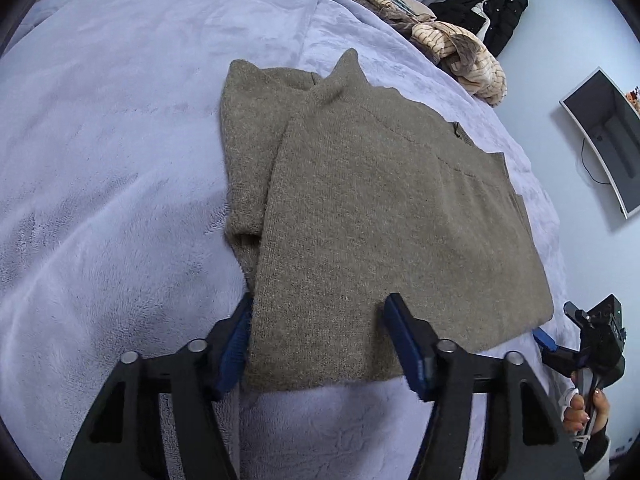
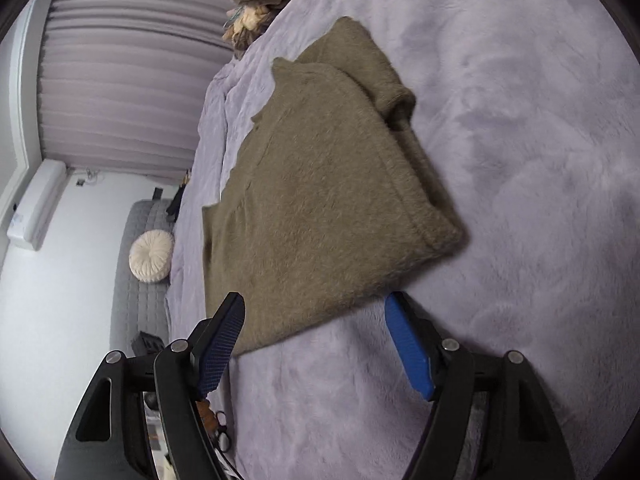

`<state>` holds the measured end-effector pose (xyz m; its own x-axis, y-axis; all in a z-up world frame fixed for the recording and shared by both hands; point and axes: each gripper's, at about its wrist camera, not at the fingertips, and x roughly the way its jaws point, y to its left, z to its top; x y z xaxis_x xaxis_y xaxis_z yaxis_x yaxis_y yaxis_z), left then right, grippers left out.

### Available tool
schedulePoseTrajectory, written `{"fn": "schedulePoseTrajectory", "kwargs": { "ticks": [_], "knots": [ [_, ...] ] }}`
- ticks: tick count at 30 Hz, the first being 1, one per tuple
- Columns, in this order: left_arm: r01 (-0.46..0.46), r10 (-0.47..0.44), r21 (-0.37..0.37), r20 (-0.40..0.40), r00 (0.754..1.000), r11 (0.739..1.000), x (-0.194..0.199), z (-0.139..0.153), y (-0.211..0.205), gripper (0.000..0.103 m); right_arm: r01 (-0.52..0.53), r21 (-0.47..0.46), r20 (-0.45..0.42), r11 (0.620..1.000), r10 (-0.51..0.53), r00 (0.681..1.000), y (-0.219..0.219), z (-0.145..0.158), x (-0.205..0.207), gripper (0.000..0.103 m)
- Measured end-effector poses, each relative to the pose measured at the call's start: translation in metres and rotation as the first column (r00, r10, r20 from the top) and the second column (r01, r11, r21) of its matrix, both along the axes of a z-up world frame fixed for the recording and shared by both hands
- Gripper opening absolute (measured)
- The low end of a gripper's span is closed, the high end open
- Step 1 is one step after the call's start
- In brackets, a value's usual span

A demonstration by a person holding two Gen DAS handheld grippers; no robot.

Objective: Fold small clothes

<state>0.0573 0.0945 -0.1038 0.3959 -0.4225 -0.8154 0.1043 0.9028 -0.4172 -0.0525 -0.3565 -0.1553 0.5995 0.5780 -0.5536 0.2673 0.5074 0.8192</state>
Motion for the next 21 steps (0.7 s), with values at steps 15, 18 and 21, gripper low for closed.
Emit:
{"fn": "schedulePoseTrajectory", "kwargs": {
  "ticks": [15, 18, 21],
  "knots": [
    [-0.058, 0.058, -0.009, -0.008, 0.998, 0.998, -0.031, -0.012, 0.034, 0.009, -0.011, -0.224, -0.061, 0.974, -0.003, 0.998, -0.005, -0.011, 0.014, 0.007],
    [-0.064, 0.064, -0.006, 0.010, 0.998, 0.998, -0.037, -0.002, 0.039, 0.009, 0.019, -0.191, -0.051, 0.981, -0.030, 0.998, -0.014, -0.006, 0.002, 0.008],
    [-0.057, 0.055, 0.025, 0.083, 0.995, 0.998, -0.042, 0.024, 0.040, 0.009, 0.014, -0.204, -0.011, 0.979, -0.017, 1.000, -0.018, 0.010, -0.016, 0.014]
  ]
}}
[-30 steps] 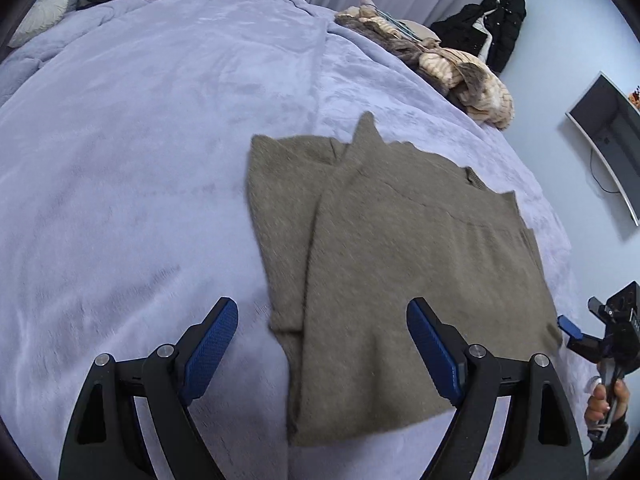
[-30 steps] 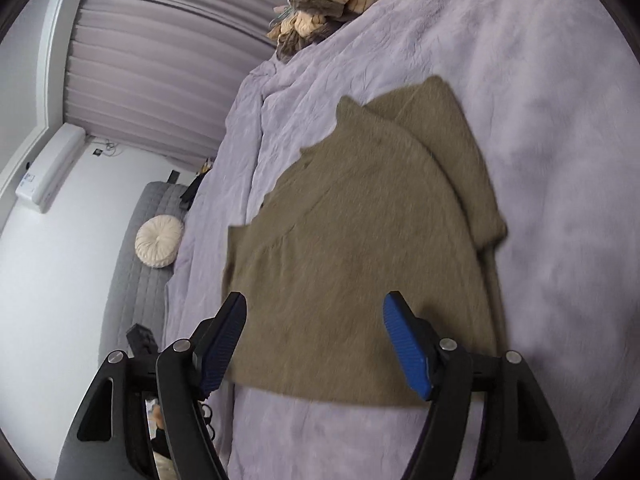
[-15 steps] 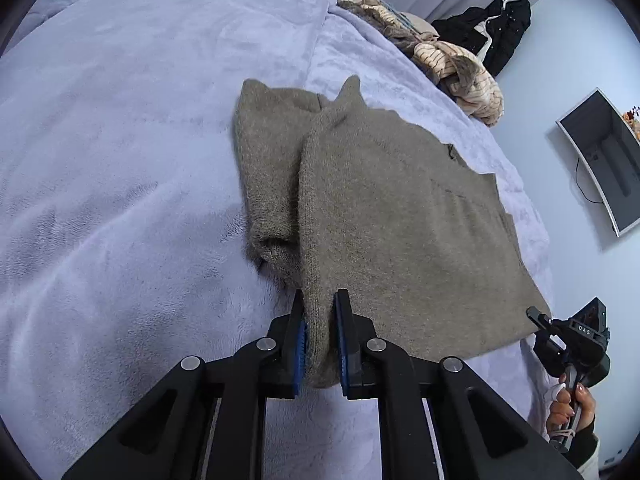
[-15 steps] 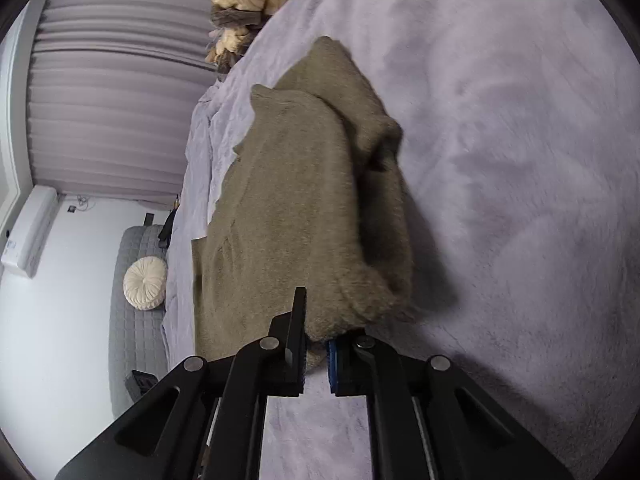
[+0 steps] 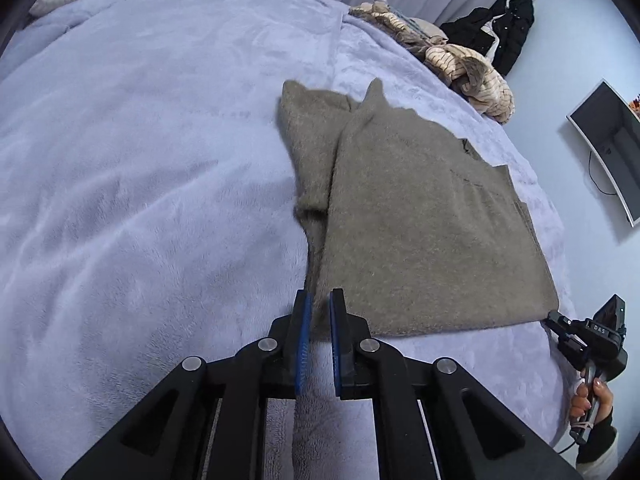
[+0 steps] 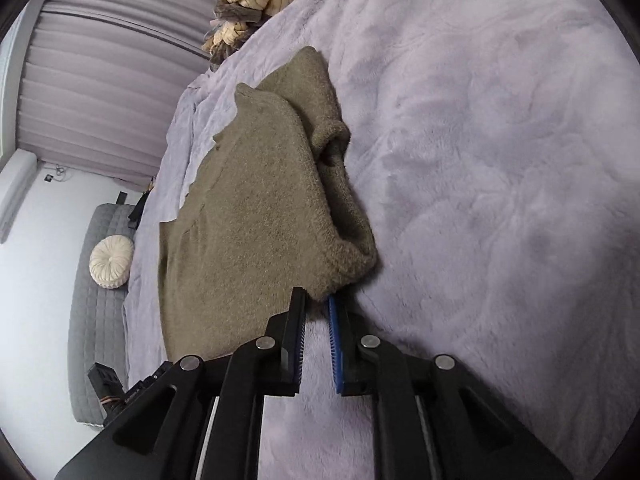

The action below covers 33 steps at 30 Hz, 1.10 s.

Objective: Fold small clothes

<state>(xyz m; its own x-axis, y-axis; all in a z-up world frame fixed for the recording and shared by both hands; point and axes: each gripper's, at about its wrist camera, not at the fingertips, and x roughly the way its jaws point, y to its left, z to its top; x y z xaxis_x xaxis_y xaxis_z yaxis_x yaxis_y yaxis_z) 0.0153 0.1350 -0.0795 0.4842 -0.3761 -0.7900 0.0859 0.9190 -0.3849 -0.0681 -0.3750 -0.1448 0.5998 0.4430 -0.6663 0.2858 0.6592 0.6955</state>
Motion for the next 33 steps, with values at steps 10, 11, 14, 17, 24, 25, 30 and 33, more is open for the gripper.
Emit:
{"fn": "schedulePoseTrajectory", "kwargs": {
  "ticks": [10, 11, 14, 17, 24, 25, 30, 33],
  "knots": [
    [0.015, -0.025, 0.079, 0.132, 0.991, 0.997, 0.090, 0.045, -0.051, 0.009, -0.046, -0.081, 0.172, 0.996, 0.059, 0.983, 0.011, 0.051, 0.034, 0.014],
    [0.011, -0.023, 0.089, 0.132, 0.991, 0.996, 0.101, 0.043, -0.058, 0.009, -0.055, -0.083, 0.165, 0.995, 0.068, 0.984, 0.016, 0.049, 0.046, 0.014],
    [-0.001, -0.013, 0.126, 0.109, 0.994, 0.992, 0.130, 0.031, -0.075, 0.009, -0.078, -0.087, 0.135, 0.993, 0.090, 0.987, 0.027, 0.035, 0.074, 0.014],
    [-0.036, 0.026, 0.188, 0.055, 0.998, 0.981, 0.149, 0.008, -0.077, 0.009, -0.089, -0.092, 0.107, 0.992, 0.098, 0.989, 0.033, 0.019, 0.094, 0.014],
    [-0.029, 0.021, 0.144, 0.054, 0.998, 0.989, 0.137, -0.011, -0.057, 0.009, -0.018, -0.107, 0.092, 0.994, 0.028, 0.995, 0.015, -0.003, 0.102, 0.008],
    [-0.032, 0.022, 0.159, 0.064, 0.998, 0.987, 0.132, -0.008, -0.057, 0.009, 0.002, -0.131, 0.097, 0.991, 0.010, 0.995, 0.012, 0.000, 0.100, 0.008],
    [-0.050, 0.040, 0.122, 0.084, 0.996, 0.991, 0.095, 0.003, -0.050, 0.009, 0.047, -0.123, 0.115, 0.991, -0.032, 0.993, 0.001, 0.014, 0.085, 0.014],
    [-0.067, 0.061, 0.086, 0.074, 0.995, 0.994, 0.067, 0.003, -0.045, 0.009, 0.021, -0.108, 0.139, 0.994, -0.006, 0.990, 0.008, 0.023, 0.068, 0.015]
  ]
}}
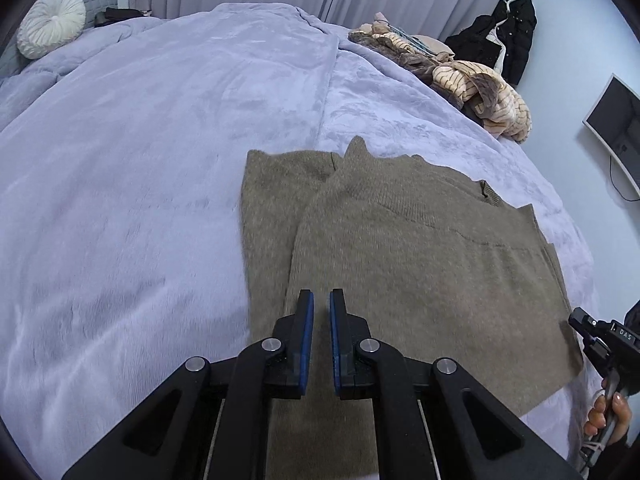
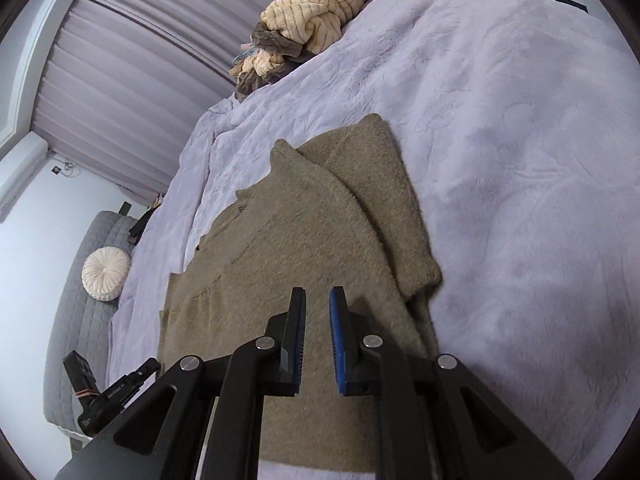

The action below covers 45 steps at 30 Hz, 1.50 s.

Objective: Fold small clothes

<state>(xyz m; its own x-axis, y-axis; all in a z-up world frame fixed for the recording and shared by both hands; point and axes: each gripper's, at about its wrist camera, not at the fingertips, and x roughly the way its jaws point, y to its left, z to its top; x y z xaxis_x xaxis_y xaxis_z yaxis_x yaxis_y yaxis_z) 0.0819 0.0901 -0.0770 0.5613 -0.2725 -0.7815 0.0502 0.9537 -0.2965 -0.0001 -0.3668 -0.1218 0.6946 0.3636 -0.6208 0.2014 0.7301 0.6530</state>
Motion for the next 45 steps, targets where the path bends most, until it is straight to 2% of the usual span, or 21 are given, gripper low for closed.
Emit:
{"fn": "schedulePoseTrajectory", "kwargs": {
  "ticks": [2, 4, 6, 11, 15, 19, 20, 21, 22, 23, 24, 25, 32, 37, 41, 45],
  "knots": [
    [-0.009, 0.009, -0.019, -0.014, 1.000, 1.000, -0.019, -0.003, 0.002, 0.009, -0.020, 0.011, 0.009, 1.000, 0.020, 1.000, 0.009, 0.004, -0.013, 0.018],
    [-0.018, 0.017, -0.029, -0.024, 1.000, 0.999, -0.039, -0.006, 0.003, 0.009, -0.041, 0.025, 0.010, 0.999, 0.041, 0.999, 0.020, 0.006, -0.025, 0.028],
    [-0.020, 0.019, -0.031, -0.033, 0.999, 0.999, -0.059, -0.009, 0.003, 0.009, -0.059, 0.019, 0.004, 0.998, 0.059, 0.998, 0.032, 0.007, -0.040, 0.046],
    [-0.019, 0.018, -0.046, -0.037, 0.999, 0.999, -0.102, -0.005, 0.004, 0.009, -0.109, 0.011, 0.003, 0.994, 0.109, 0.994, 0.057, 0.010, -0.075, 0.051],
    [-0.018, 0.018, -0.007, -0.027, 0.999, 1.000, -0.129, 0.002, 0.002, 0.009, -0.131, -0.003, 0.002, 0.991, 0.131, 0.991, 0.070, 0.015, -0.099, 0.061],
    [-0.018, 0.018, 0.000, -0.012, 1.000, 1.000, -0.157, 0.008, 0.004, 0.009, -0.143, -0.022, 0.011, 0.989, 0.143, 0.990, 0.080, 0.026, -0.122, 0.063],
    [-0.020, 0.020, -0.005, -0.018, 1.000, 1.000, -0.162, 0.008, 0.005, 0.013, -0.144, -0.023, 0.013, 0.989, 0.145, 0.989, 0.082, 0.029, -0.128, 0.063],
    [-0.023, 0.023, -0.007, -0.027, 0.999, 1.000, -0.167, 0.008, 0.006, 0.027, -0.145, -0.024, 0.014, 0.989, 0.146, 0.989, 0.084, 0.031, -0.134, 0.068],
    [-0.032, 0.031, -0.004, -0.028, 0.999, 0.999, -0.172, 0.008, 0.008, 0.080, -0.144, -0.027, 0.017, 0.989, 0.145, 0.989, 0.086, 0.035, -0.141, 0.072],
    [-0.057, 0.057, 0.006, -0.009, 0.998, 0.998, -0.180, 0.010, 0.010, 0.101, -0.142, -0.031, 0.021, 0.989, 0.143, 0.990, 0.088, 0.037, -0.146, 0.077],
    [-0.078, 0.078, 0.008, 0.038, 0.996, 0.997, -0.190, 0.015, 0.014, 0.102, -0.141, -0.037, 0.026, 0.989, 0.142, 0.989, 0.089, 0.041, -0.153, 0.077],
    [-0.077, 0.077, 0.012, 0.052, 0.996, 0.997, -0.197, 0.018, 0.015, 0.102, -0.143, -0.044, 0.029, 0.989, 0.144, 0.989, 0.091, 0.044, -0.158, 0.077],
    [-0.141, 0.141, 0.003, 0.068, 0.988, 0.990, -0.224, 0.023, 0.033, 0.102, -0.143, -0.079, 0.059, 0.987, 0.148, 0.987, 0.100, 0.072, -0.177, 0.082],
    [-0.169, 0.168, -0.005, 0.080, 0.982, 0.986, -0.232, 0.033, 0.040, 0.102, -0.164, -0.109, 0.089, 0.980, 0.174, 0.981, 0.111, 0.090, -0.177, 0.084],
    [-0.188, 0.186, 0.002, 0.103, 0.977, 0.982, -0.236, 0.041, 0.043, 0.102, -0.175, -0.093, 0.100, 0.980, 0.184, 0.978, 0.117, 0.090, -0.175, 0.086],
    [-0.171, 0.173, -0.024, 0.077, 0.982, 0.985, -0.233, 0.037, 0.044, 0.102, -0.185, -0.079, 0.087, 0.980, 0.192, 0.978, 0.120, 0.082, -0.174, 0.086]
  ]
}}
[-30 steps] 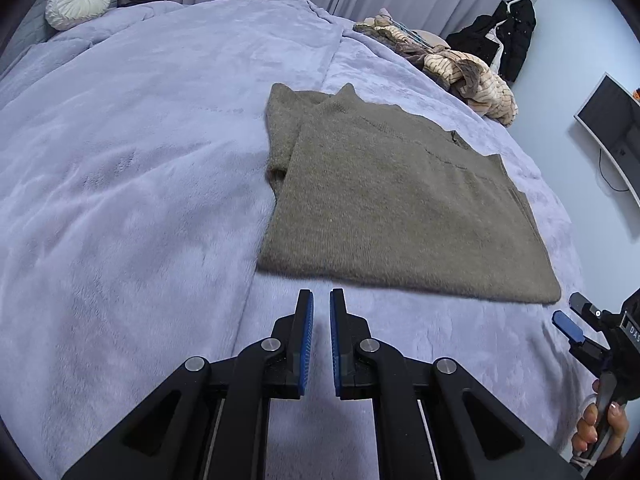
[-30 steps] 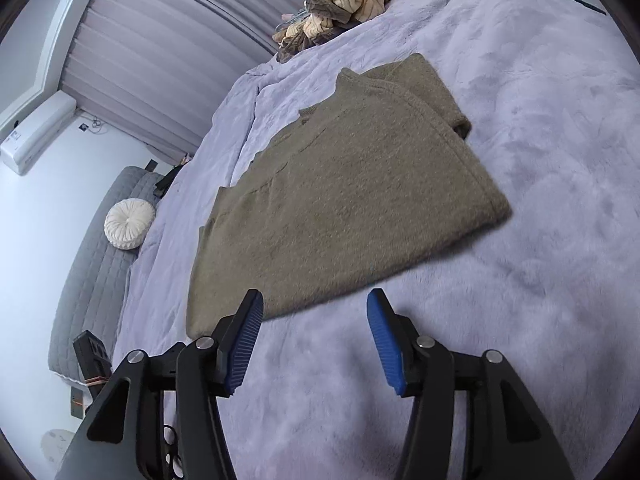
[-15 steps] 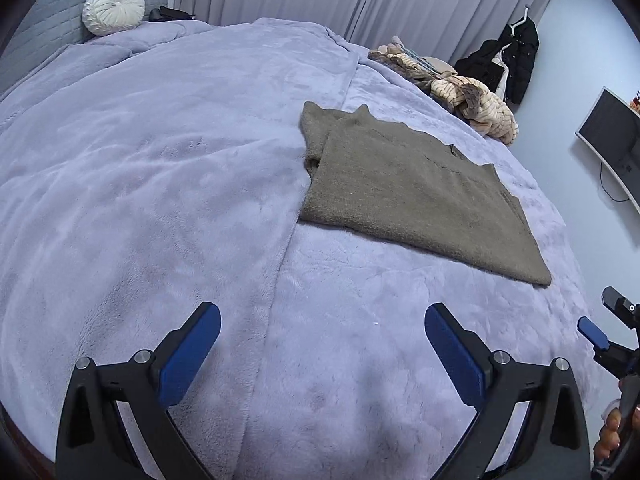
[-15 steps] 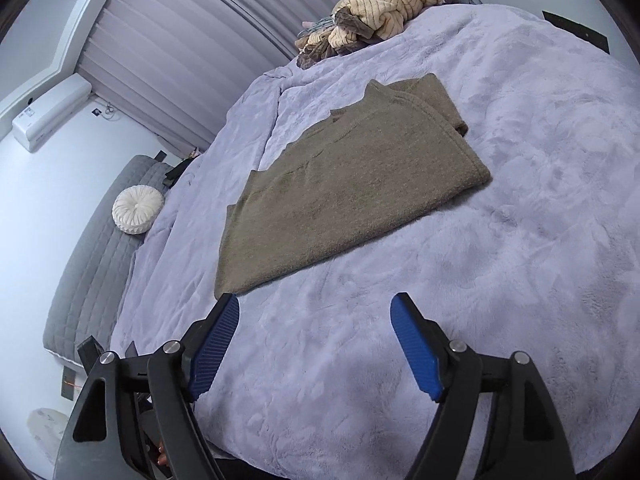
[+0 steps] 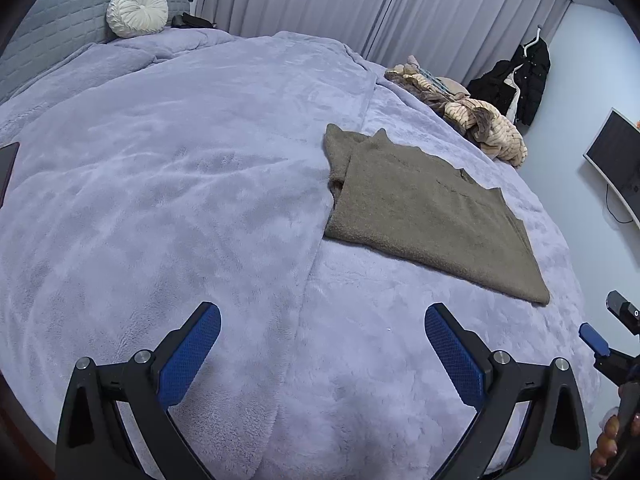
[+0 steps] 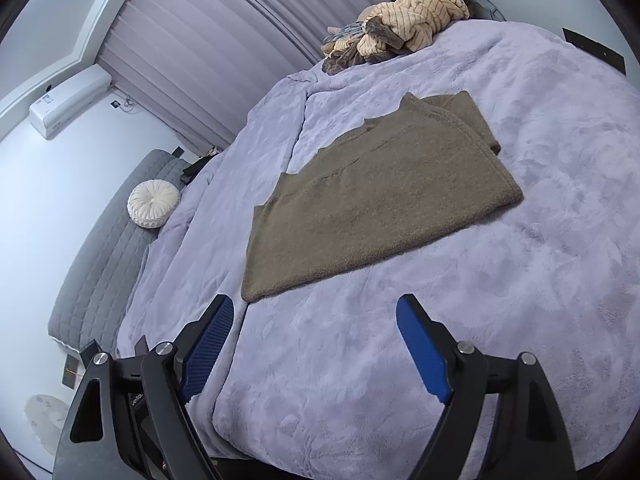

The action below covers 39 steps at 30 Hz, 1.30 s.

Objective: Fold small clothes

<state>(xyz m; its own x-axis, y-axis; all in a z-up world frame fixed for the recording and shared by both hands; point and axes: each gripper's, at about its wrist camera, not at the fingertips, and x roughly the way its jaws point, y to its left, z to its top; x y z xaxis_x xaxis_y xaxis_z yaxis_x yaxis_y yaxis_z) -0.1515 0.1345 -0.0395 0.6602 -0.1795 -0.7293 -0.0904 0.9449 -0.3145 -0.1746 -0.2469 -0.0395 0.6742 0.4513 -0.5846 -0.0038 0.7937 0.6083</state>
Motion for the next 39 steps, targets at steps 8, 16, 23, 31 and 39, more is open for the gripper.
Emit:
{"fn": "schedulePoseTrajectory", "kwargs": {
  "ticks": [8, 16, 23, 31, 39],
  "knots": [
    [0.020, -0.022, -0.039, -0.065, 0.998, 0.999, 0.012, -0.015, -0.009, 0.102, 0.013, 0.055, -0.052, 0.998, -0.010, 0.999, -0.010, -0.027, 0.008, 0.086],
    [0.054, -0.049, 0.039, -0.117, 0.992, 0.998, 0.052, -0.021, -0.022, 0.102, 0.025, 0.120, -0.122, 0.993, -0.010, 0.992, -0.019, -0.059, 0.026, 0.087],
    [0.056, -0.052, 0.026, -0.150, 0.987, 0.998, 0.104, -0.025, -0.019, 0.102, -0.006, 0.151, -0.160, 0.989, 0.031, 0.987, -0.008, -0.068, 0.064, 0.087],
    [0.034, -0.031, 0.011, -0.209, 0.977, 0.999, 0.146, -0.044, -0.012, 0.102, -0.099, 0.224, -0.222, 0.970, 0.150, 0.963, 0.038, -0.087, 0.123, 0.089],
    [0.066, -0.061, 0.012, -0.249, 0.967, 0.998, 0.164, -0.060, -0.022, 0.102, -0.143, 0.253, -0.282, 0.957, 0.214, 0.935, 0.078, -0.115, 0.156, 0.089]
  ]
}}
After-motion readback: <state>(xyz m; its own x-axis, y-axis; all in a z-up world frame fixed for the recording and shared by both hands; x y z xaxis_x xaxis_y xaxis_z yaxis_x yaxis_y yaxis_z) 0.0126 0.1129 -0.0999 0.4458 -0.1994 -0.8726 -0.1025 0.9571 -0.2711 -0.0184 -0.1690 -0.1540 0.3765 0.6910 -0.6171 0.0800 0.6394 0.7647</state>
